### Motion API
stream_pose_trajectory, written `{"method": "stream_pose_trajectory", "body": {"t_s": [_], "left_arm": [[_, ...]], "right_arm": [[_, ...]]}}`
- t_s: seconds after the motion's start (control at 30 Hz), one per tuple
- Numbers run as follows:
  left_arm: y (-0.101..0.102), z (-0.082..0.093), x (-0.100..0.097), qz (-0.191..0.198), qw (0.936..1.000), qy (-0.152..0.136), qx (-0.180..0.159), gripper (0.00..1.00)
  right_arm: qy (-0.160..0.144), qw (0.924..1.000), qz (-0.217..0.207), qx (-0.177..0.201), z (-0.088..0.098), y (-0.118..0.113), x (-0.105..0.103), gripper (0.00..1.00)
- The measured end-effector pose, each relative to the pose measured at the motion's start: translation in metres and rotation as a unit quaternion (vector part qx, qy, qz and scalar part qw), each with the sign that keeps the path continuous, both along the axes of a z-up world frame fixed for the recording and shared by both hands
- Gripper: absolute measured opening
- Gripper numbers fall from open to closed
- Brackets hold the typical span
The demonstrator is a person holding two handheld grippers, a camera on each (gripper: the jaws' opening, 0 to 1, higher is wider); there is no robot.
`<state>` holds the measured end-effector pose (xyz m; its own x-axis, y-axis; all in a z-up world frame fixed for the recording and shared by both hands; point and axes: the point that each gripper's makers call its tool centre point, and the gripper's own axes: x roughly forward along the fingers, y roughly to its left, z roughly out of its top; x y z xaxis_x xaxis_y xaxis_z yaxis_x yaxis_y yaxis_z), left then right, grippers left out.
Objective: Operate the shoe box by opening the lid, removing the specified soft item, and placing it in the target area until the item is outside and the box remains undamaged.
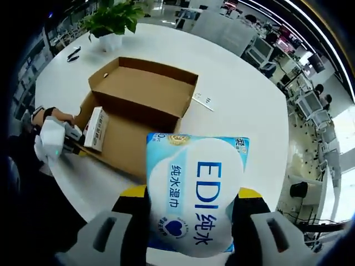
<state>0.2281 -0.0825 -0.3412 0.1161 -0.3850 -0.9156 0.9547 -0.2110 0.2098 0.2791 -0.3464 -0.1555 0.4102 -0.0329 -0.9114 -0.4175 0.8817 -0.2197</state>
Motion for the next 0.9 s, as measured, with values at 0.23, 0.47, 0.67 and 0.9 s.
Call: {"method": "stream_pose_trajectory", "body": {"t_s": [0.23,0.47,0.67,0.9], "left_arm": [[0.001,0.000,-0.001,0.001,1.0000,0.001,0.000,0.07],[0.000,0.000,-0.001,-0.001,1.0000,-0.001,-0.002,0.08],[0.000,0.001,-0.003,0.006,0.9999,0.005,-0.007,0.07],[-0.001,0.002,-0.004,0.014,0.9998,0.008,-0.008,0.07]], "right_arm": [[-0.001,1.0000,-0.008,0.003,0.003,-0.019,-0.011,0.58],[0.001,1.0000,-0.003,-0.002,0.005,-0.036,-0.018,0.58],[0.015,0.9992,0.034,-0.016,0.005,-0.042,-0.022,0.58],[0.030,0.9920,0.117,-0.036,0.005,-0.043,-0.020,0.58]]}}
